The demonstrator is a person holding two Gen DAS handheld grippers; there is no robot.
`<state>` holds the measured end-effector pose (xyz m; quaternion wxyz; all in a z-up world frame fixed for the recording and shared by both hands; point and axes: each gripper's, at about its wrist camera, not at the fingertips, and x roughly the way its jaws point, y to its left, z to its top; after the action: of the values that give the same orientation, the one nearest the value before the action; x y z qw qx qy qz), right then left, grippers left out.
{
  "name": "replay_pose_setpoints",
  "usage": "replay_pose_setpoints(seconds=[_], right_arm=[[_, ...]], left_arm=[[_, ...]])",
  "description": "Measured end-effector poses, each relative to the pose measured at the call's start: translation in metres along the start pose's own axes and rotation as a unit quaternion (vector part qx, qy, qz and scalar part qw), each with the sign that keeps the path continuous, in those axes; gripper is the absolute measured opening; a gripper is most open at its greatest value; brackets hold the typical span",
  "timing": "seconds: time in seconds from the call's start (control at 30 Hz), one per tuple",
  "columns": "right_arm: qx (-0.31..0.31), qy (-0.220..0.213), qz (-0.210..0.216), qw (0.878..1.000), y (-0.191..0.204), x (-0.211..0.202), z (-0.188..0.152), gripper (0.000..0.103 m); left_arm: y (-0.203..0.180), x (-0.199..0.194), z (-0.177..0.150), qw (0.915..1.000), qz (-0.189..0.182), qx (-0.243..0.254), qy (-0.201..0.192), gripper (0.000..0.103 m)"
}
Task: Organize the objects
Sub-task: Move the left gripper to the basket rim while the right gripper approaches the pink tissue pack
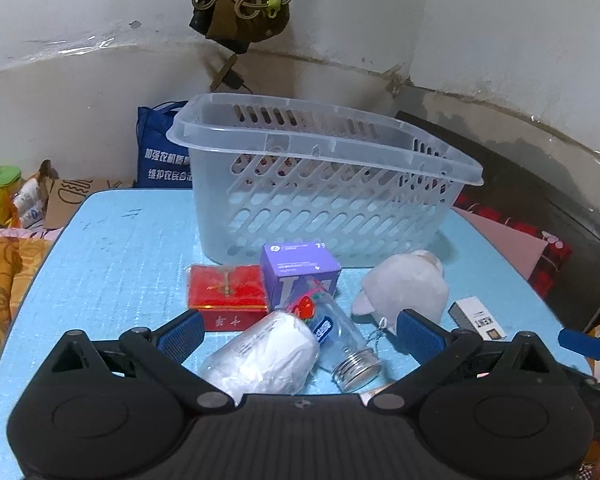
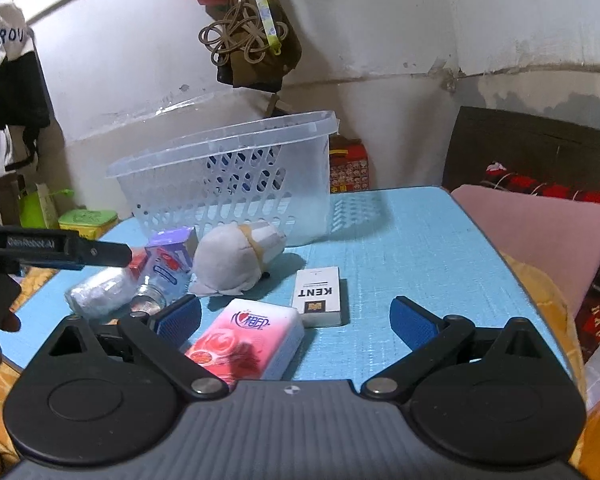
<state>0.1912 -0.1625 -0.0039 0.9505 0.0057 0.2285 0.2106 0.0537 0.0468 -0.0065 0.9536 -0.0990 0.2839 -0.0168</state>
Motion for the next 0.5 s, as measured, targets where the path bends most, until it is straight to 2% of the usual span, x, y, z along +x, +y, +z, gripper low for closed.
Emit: replay_pose_setpoints(seconds=[0.1, 0.3, 0.5], right_arm=[[0.004, 0.001, 0.004, 1.000, -0.0019, 0.0012, 0.0001, 0.103], [0.006, 0.006, 0.011, 1.000, -0.0019, 0.0038, -0.0006, 0.103], [0.003, 0.010, 0.021, 1.000, 0.0017, 0.0042, -0.0025, 0.103]], left_arm=[[-0.0002, -0.0008, 0.0017, 0.9999, 0.003, 0.000, -0.010, 0.103], [0.0036, 0.0030, 0.0067, 0.9999, -0.010, -0.006, -0.003, 0.103], [0.0020, 0.0020, 0.0046, 1.0000, -0.004, 0.004, -0.007, 0.103]])
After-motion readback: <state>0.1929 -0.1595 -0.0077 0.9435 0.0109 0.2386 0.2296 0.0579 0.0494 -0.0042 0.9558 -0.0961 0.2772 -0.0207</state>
